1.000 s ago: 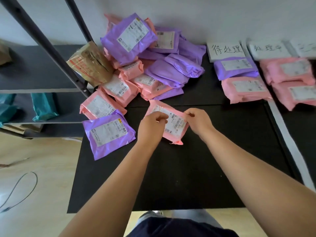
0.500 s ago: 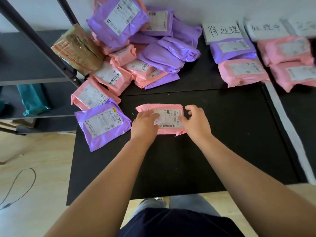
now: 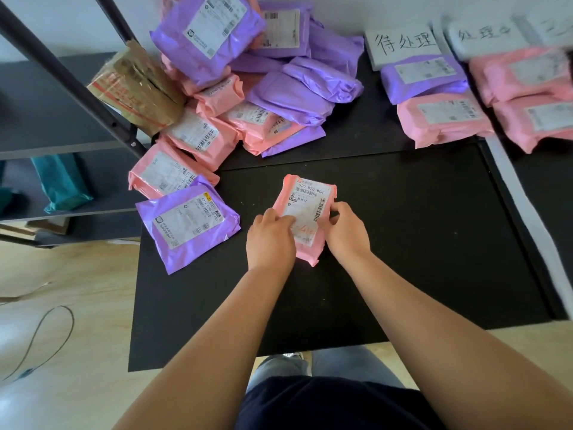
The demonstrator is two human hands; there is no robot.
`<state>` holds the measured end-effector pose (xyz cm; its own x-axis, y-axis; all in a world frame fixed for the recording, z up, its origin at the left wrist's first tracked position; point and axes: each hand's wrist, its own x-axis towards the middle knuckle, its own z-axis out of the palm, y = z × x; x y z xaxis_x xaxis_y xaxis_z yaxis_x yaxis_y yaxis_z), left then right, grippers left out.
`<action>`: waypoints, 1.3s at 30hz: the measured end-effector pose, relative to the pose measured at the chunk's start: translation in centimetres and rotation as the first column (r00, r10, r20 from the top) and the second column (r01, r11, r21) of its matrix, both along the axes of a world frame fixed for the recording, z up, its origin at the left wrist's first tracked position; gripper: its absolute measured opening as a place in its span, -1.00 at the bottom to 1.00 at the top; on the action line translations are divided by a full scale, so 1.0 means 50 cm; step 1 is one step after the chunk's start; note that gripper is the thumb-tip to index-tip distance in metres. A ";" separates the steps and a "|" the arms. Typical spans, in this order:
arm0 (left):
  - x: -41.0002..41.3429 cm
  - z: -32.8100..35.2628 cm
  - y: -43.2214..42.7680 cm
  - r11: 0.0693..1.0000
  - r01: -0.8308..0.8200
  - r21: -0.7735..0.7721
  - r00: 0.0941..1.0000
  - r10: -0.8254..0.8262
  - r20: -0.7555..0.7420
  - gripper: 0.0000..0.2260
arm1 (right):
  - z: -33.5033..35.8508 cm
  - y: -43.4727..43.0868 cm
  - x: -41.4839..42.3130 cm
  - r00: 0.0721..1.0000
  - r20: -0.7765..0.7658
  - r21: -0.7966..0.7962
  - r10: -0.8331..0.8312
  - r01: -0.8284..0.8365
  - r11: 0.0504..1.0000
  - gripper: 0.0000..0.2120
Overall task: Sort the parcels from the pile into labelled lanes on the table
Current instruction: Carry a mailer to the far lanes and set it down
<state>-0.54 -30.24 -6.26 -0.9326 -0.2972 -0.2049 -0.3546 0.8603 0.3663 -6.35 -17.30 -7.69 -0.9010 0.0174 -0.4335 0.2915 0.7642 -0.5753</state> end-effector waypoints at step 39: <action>0.053 0.429 -0.074 0.452 -0.054 0.890 0.768 0.589 -0.252 -0.92 | 0.440 0.002 0.077 0.864 -0.424 -0.631 -0.271 -0.067 0.773 -0.92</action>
